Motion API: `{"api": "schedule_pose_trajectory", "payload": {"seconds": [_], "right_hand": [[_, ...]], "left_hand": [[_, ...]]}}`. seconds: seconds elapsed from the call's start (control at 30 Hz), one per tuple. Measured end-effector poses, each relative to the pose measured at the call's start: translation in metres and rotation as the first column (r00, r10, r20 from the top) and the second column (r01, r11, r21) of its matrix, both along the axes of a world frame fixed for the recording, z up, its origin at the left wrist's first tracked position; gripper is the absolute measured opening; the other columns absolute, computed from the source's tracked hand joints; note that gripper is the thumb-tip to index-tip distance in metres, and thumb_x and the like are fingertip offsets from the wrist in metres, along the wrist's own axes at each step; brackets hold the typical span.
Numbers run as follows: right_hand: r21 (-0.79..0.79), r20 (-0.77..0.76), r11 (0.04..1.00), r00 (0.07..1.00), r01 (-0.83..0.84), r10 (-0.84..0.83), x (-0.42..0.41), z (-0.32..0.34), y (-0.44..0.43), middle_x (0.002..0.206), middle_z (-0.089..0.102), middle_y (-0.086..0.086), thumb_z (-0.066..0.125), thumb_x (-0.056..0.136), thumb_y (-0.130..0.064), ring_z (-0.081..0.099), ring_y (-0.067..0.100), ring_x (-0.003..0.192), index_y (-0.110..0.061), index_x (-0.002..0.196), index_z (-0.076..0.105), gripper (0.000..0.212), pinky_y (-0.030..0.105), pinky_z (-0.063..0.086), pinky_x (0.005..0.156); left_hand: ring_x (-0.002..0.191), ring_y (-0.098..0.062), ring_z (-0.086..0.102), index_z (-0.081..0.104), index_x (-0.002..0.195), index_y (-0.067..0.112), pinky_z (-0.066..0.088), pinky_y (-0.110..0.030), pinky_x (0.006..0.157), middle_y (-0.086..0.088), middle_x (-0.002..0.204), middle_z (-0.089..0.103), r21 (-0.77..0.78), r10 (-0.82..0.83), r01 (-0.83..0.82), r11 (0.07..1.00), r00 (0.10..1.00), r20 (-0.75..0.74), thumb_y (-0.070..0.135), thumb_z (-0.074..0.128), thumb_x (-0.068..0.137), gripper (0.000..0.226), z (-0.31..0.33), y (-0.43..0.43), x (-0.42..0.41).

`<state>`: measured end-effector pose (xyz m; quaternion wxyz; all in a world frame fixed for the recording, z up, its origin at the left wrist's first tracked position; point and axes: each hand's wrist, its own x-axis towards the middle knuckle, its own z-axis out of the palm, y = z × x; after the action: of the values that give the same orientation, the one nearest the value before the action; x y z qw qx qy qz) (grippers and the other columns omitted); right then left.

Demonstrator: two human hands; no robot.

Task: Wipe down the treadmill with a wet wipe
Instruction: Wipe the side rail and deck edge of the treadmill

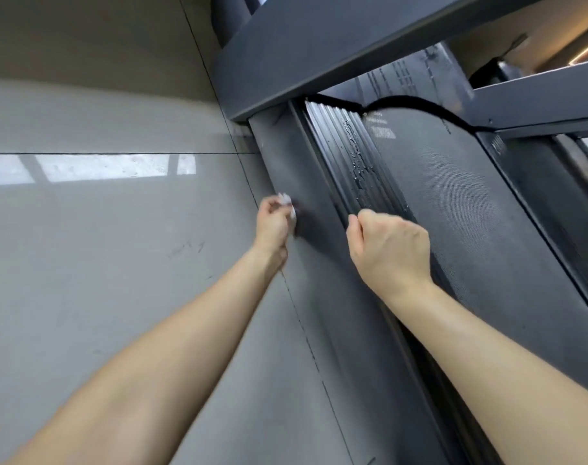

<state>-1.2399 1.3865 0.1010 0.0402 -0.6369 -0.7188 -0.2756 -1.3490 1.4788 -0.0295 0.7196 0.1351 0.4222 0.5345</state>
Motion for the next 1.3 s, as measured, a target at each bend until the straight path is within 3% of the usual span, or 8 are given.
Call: {"api": "schedule_pose_trajectory", "payload": {"seconds": [0.2, 0.4, 0.57, 0.7, 0.87, 1.0, 1.13, 1.3], "right_hand": [[0.01, -0.016, 1.0, 1.0, 0.022, -0.022, -0.013, -0.012, 0.06, 0.05, 0.03, -0.004, 0.065, 0.095, -0.021, 0.027, 0.022, 0.042, -0.018, 0.063, 0.035, 0.045, 0.02, 0.005, 0.051], [0.072, 0.032, 0.997, 0.999, -0.021, 0.019, -0.015, -0.015, 0.06, 0.052, 0.026, -0.005, 0.053, 0.099, -0.024, 0.024, 0.02, 0.044, -0.02, 0.064, 0.031, 0.041, 0.023, 0.014, 0.049], [0.085, 0.003, 0.995, 0.999, -0.049, 0.049, -0.013, -0.016, 0.058, 0.052, 0.025, -0.006, 0.047, 0.1, -0.027, 0.023, 0.019, 0.045, -0.02, 0.064, 0.03, 0.04, 0.024, 0.013, 0.049], [0.072, 0.0, 0.996, 0.999, -0.046, 0.046, -0.013, -0.015, 0.06, 0.053, 0.023, -0.007, 0.047, 0.1, -0.026, 0.023, 0.02, 0.045, -0.021, 0.064, 0.029, 0.041, 0.023, 0.0, 0.051], [0.083, -0.01, 0.996, 0.999, -0.042, 0.043, -0.014, -0.016, 0.059, 0.054, 0.024, -0.006, 0.045, 0.101, -0.026, 0.023, 0.019, 0.046, -0.021, 0.065, 0.028, 0.04, 0.025, 0.008, 0.049], [0.105, -0.011, 0.993, 0.998, -0.054, 0.056, -0.012, -0.018, 0.062, 0.054, 0.024, -0.007, 0.045, 0.101, -0.027, 0.024, 0.018, 0.047, -0.021, 0.065, 0.028, 0.04, 0.026, 0.016, 0.049], [0.107, -0.024, 0.992, 0.998, -0.061, 0.063, -0.011, -0.018, 0.062, 0.053, 0.025, -0.007, 0.046, 0.1, -0.027, 0.025, 0.018, 0.046, -0.021, 0.064, 0.028, 0.041, 0.026, 0.016, 0.05], [0.112, -0.007, 0.991, 0.998, -0.066, 0.068, -0.011, -0.02, 0.062, 0.051, 0.03, -0.004, 0.047, 0.099, -0.026, 0.035, 0.022, 0.041, -0.022, 0.066, 0.029, 0.038, 0.026, 0.017, 0.05]], "left_hand": [[0.081, -0.009, 0.057, 0.056, 0.092, 0.019, 0.046, -0.024, 0.076, 0.004, 0.09, 0.061, 0.005, 0.037, -0.037, 0.999, 0.991, -0.126, 0.008, 0.057, 0.101, 0.014, -0.01, 0.09, -0.018], [0.042, -0.016, 0.035, 0.054, 0.088, 0.017, 0.028, -0.024, 0.044, -0.005, 0.06, 0.038, -0.226, -0.12, 0.172, 0.959, 0.967, 0.226, -0.001, 0.041, 0.102, 0.027, -0.052, -0.017, 0.016], [0.078, -0.022, 0.058, 0.057, 0.091, 0.016, 0.048, -0.03, 0.072, -0.005, 0.082, 0.061, -0.162, 0.075, -0.068, 0.984, 0.997, 0.035, -0.001, 0.057, 0.097, 0.018, -0.03, 0.079, -0.008], [0.075, -0.014, 0.063, 0.062, 0.09, 0.015, 0.046, -0.018, 0.057, -0.003, 0.084, 0.066, -0.102, 0.164, -0.169, 0.98, 0.985, -0.054, -0.001, 0.058, 0.098, 0.018, -0.002, 0.178, -0.04], [0.025, -0.008, 0.04, 0.058, 0.063, 0.015, 0.029, -0.012, 0.033, 0.002, 0.036, 0.046, -0.266, 0.034, -0.032, 0.963, 0.999, 0.002, 0.003, 0.046, 0.105, 0.046, -0.033, 0.172, -0.029], [0.049, -0.018, 0.055, 0.057, 0.079, 0.015, 0.041, -0.015, 0.043, -0.001, 0.056, 0.056, -0.336, 0.1, -0.059, 0.94, 0.989, 0.106, 0.0, 0.049, 0.1, 0.026, -0.037, 0.168, -0.023], [0.056, -0.004, 0.052, 0.058, 0.092, 0.01, 0.043, -0.013, 0.053, 0.005, 0.064, 0.056, -0.135, 0.235, -0.243, 0.961, 0.969, -0.072, 0.001, 0.053, 0.101, 0.014, 0.003, 0.169, -0.027], [0.066, 0.009, 0.06, 0.066, 0.096, 0.011, 0.048, -0.015, 0.071, 0.01, 0.08, 0.066, 0.25, 0.276, -0.199, 0.948, 0.903, -0.328, 0.008, 0.065, 0.097, 0.004, 0.039, 0.091, -0.01]]}}
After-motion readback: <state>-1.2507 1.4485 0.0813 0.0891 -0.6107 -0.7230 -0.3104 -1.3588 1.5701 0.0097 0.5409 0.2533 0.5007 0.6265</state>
